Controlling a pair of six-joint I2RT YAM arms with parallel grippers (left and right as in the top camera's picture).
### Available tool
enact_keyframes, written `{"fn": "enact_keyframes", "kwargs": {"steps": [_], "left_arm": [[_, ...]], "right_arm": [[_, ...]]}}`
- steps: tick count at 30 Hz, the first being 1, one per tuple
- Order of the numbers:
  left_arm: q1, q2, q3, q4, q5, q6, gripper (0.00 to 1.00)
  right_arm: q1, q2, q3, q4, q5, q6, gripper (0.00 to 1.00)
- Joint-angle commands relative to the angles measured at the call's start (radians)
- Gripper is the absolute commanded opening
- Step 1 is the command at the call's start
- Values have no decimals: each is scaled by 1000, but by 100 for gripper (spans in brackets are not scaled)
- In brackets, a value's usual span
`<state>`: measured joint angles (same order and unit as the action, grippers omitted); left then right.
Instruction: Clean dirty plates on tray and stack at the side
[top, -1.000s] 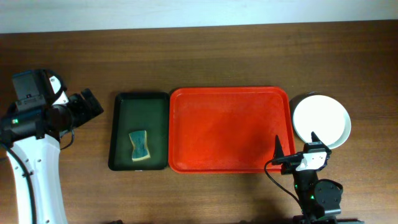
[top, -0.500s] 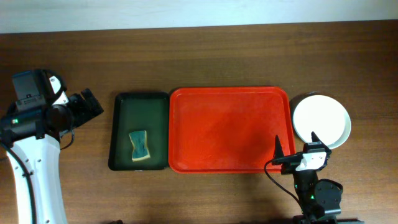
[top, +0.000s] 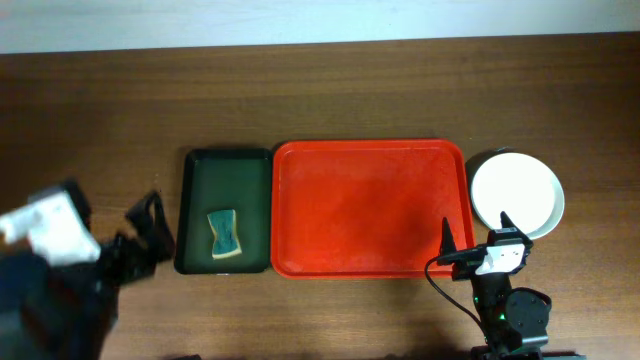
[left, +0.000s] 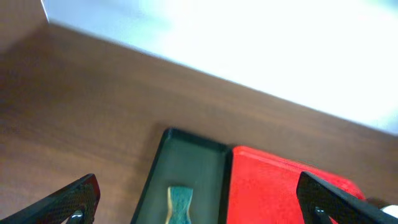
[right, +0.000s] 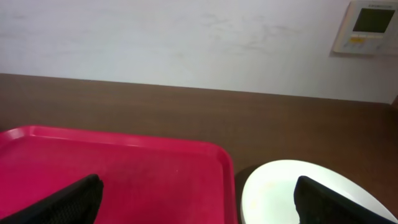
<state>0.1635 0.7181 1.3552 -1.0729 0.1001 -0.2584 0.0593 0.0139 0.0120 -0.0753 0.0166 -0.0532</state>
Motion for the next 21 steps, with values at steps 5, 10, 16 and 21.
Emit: {"fn": "enact_keyframes", "kwargs": {"steps": [5, 10, 16, 21], "left_arm": [[-13, -377, 7, -121, -45, -10, 99], [-106, -555, -32, -298, -47, -10, 99], [-118, -665, -246, -251, -108, -10, 99], [-137, -712, -508, -5, -77, -10, 99]], "right_arm": [[-8, -8, -6, -7, -8, 1, 98], [-8, -8, -6, -7, -8, 1, 98], [-8, -8, -6, -7, -8, 1, 99], [-8, -8, -6, -7, -8, 1, 98]]}}
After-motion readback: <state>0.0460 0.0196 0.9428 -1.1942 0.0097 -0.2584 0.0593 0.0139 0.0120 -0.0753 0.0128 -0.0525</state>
